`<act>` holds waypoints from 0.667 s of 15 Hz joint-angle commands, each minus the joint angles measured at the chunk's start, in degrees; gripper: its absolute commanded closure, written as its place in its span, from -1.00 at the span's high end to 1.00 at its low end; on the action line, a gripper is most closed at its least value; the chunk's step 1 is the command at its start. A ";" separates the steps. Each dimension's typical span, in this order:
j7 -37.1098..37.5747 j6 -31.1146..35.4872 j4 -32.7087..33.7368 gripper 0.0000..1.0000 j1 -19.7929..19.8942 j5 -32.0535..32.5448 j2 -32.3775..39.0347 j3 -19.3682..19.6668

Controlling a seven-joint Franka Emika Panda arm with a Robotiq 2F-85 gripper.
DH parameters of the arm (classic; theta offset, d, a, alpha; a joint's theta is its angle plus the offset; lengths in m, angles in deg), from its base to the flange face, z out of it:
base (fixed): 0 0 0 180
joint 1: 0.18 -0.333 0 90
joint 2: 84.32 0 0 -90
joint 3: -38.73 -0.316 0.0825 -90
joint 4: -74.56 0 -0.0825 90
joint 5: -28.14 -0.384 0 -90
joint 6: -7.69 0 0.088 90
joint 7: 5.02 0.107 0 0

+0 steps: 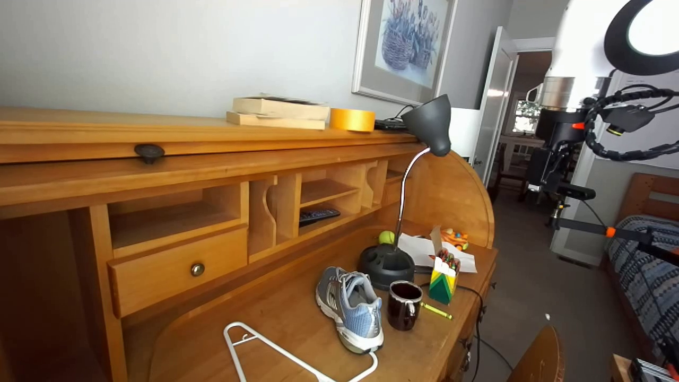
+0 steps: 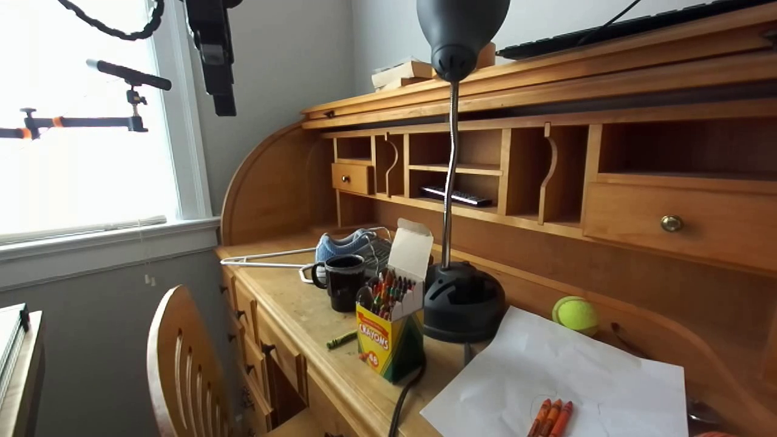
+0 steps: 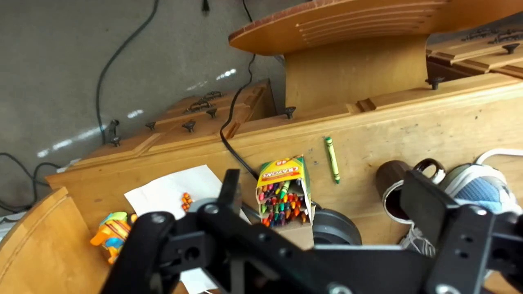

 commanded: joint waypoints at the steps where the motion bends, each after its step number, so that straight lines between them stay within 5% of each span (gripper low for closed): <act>1: -8.87 10.45 -3.08 1.00 0.77 -0.69 0.60 6.31; 5: -18.54 17.12 -3.72 1.00 0.00 -3.66 3.60 11.97; 10: -25.71 18.02 -1.25 1.00 -0.42 -6.92 10.35 14.61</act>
